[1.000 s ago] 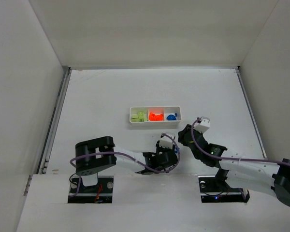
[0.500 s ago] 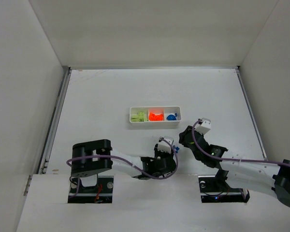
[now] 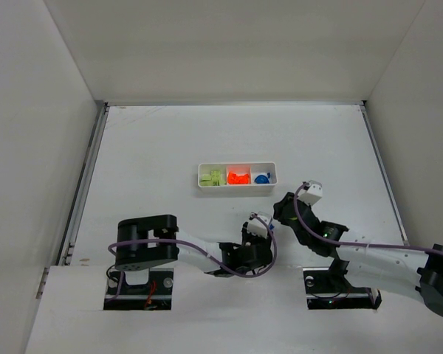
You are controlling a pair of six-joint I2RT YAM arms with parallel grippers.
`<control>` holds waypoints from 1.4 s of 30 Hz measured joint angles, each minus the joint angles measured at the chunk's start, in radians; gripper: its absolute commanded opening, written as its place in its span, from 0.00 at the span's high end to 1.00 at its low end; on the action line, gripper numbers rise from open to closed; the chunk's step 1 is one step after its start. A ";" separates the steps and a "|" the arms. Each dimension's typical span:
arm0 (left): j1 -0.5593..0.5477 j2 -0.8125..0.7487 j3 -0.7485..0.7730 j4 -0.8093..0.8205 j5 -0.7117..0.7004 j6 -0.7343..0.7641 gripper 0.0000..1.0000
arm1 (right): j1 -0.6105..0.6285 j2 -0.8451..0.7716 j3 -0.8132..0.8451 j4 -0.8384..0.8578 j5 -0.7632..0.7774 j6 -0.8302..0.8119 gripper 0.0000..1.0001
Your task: Sort the legos into containers by color
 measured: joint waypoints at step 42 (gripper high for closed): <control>0.428 -0.268 0.084 -0.121 0.266 0.052 0.85 | 0.246 0.243 0.068 -0.164 -0.018 0.110 0.56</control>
